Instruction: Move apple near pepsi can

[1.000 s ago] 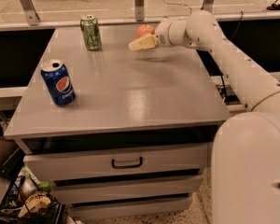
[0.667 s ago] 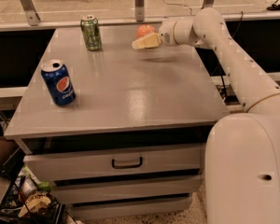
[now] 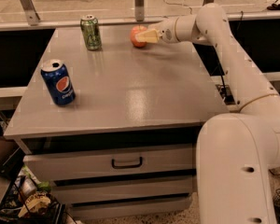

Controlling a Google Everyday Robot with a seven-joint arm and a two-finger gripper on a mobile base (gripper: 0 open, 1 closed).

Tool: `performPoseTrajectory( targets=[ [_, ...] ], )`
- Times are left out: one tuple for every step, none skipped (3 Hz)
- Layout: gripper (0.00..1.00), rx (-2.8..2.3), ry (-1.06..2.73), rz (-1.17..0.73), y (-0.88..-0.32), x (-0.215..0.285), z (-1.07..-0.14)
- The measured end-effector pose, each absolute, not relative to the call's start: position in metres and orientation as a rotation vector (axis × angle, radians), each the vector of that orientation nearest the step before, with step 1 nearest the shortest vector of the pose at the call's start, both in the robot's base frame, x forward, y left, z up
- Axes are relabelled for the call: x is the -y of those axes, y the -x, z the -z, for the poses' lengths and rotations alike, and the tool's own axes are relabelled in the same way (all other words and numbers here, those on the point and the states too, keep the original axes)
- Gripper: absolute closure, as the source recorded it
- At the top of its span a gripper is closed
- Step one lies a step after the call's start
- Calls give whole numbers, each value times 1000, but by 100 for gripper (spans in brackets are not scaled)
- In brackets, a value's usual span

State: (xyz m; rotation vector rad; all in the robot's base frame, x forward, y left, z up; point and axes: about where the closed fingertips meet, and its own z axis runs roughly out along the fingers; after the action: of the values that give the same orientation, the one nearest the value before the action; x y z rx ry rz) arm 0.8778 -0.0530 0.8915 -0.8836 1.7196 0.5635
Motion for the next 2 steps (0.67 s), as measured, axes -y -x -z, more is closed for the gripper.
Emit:
performPoseTrajectory(
  targets=[
    [64,-1710,895,-589,-879,46,-888],
    [64,-1711,898,-593,-880,43,-886]
  ],
)
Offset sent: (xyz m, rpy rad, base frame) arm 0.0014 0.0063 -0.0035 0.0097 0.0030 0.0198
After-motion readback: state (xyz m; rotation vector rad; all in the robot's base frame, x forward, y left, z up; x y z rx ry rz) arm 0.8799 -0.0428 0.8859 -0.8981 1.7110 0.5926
